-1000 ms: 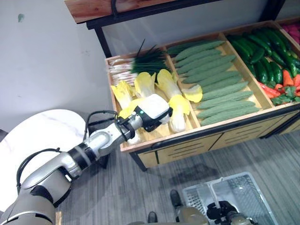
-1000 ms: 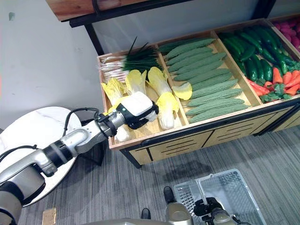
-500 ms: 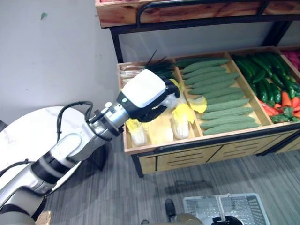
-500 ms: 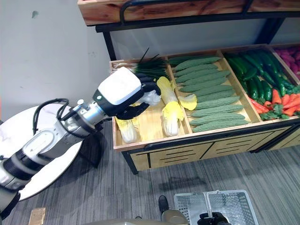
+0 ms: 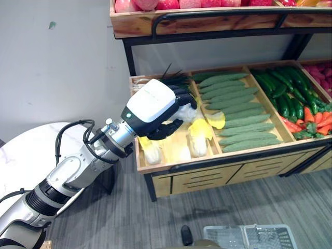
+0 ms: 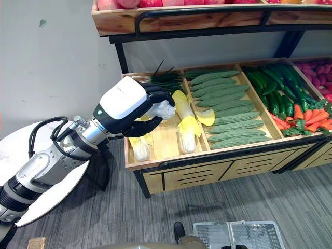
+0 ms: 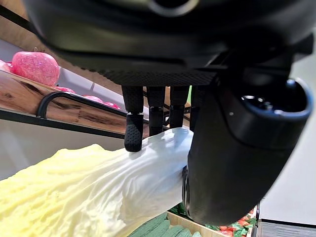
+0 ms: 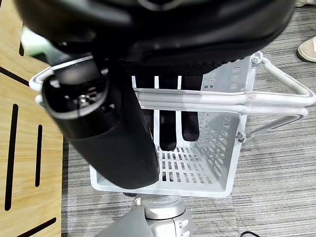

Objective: Get the vegetables into the basket

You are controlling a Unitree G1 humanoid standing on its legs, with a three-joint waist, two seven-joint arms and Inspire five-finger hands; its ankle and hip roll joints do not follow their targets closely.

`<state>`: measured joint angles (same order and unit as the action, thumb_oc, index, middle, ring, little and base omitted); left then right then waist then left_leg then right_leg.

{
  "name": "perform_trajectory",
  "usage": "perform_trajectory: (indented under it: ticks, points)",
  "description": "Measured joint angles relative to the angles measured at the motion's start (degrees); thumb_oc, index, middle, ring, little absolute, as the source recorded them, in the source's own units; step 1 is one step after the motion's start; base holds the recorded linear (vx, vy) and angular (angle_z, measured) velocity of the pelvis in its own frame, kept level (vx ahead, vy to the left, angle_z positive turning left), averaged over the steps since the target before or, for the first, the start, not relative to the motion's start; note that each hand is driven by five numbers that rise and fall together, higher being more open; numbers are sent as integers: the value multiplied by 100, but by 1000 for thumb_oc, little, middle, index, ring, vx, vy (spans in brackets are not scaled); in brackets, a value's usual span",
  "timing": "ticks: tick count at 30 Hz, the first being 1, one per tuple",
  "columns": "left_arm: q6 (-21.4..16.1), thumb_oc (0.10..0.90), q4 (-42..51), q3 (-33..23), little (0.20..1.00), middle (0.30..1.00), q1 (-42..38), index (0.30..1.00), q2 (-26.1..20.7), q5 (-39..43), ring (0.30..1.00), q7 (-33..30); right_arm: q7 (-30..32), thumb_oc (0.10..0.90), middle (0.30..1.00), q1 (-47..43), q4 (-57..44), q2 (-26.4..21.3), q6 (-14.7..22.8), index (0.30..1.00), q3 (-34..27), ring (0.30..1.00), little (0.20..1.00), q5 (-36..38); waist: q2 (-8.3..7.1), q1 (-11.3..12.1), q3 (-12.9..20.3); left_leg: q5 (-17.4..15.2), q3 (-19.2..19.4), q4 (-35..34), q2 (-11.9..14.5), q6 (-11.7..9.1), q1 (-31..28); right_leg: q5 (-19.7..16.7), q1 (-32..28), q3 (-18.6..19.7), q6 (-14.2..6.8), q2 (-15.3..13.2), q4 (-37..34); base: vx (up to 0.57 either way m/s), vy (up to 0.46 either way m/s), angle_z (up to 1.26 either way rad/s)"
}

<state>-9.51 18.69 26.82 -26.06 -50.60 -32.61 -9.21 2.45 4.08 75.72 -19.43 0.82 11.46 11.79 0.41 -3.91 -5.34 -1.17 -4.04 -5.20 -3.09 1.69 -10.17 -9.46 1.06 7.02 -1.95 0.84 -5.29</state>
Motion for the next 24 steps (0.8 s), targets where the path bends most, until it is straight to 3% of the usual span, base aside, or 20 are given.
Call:
perform_trajectory:
  ticks: [16,20,24]
  points:
    - [3,400,0,0,300,300,1,300,14,13,300,1,14,400,300,82,-57,46,-13,300,-197,300,300,59,-39,-7,2,-39,207,16,-63,87,-6,-35,67,200,-51,-26,0,4,32,-6]
    - [11,400,1,1,300,300,1,300,16,194,300,1,24,400,300,44,-81,43,-10,300,-194,300,300,54,-41,-12,1,-52,350,16,-98,102,-55,-48,78,366,-108,-11,0,1,32,-20]
    - [34,400,96,0,300,300,0,300,-3,219,300,1,52,400,300,-13,-177,49,28,300,-194,300,300,54,-79,-17,-30,-73,766,18,-161,142,-13,-79,248,760,-159,10,0,-32,48,-50]
